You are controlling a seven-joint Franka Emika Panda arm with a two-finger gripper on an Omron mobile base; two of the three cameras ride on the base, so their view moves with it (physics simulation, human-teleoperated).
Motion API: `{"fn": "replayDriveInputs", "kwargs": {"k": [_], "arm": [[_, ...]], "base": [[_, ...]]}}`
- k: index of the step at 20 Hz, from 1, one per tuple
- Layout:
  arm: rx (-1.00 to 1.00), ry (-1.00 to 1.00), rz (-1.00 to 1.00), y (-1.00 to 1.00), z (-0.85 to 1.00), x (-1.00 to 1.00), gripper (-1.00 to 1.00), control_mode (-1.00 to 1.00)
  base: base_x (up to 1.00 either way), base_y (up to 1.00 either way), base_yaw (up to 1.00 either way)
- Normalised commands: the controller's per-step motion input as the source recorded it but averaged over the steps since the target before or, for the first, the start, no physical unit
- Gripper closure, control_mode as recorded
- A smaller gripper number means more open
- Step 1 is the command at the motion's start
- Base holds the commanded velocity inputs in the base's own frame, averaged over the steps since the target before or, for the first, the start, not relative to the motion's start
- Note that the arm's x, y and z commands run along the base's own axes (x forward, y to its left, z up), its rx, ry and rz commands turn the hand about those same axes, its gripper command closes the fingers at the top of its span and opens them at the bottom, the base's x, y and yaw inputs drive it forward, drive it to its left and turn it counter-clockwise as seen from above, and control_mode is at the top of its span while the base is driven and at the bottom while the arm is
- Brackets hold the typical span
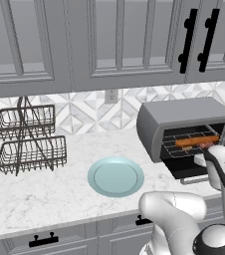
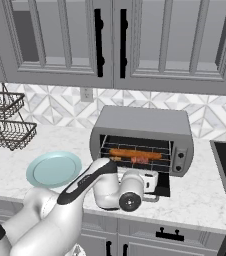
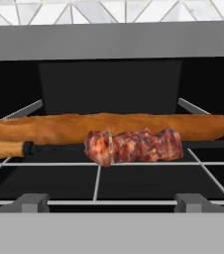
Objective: Pick up the kebab skewer and baguette bread, and place them inside the toaster oven. Close the toaster oven door and start by setting the timer.
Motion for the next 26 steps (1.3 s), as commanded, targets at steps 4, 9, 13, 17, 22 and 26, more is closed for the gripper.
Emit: {"fn": "replayDriveInputs", "kwargs": {"k": [4,9,13,17,22,26], "arm": [[0.00,0.00,0.00,0.00,0.00,0.07,-1.00,-1.00],[0.00,0.00,0.00,0.00,0.00,0.07,-1.00,-1.00],[0.00,0.00,0.00,0.00,0.00,0.08,-1.00,-1.00],[0.00,0.00,0.00,0.00,0.00,0.08,-1.00,-1.00],[0.00,0.00,0.00,0.00,-0.01,0.09,-1.00,-1.00],[0.00,0.00,0.00,0.00,0.00,0.13,-1.00,-1.00]], "base": [[0.00,0.00,0.00],[0.00,0.00,0.00],[0.00,0.00,0.00],[0.00,0.00,0.00],[0.00,0.00,0.00],[0.00,0.00,0.00]]}}
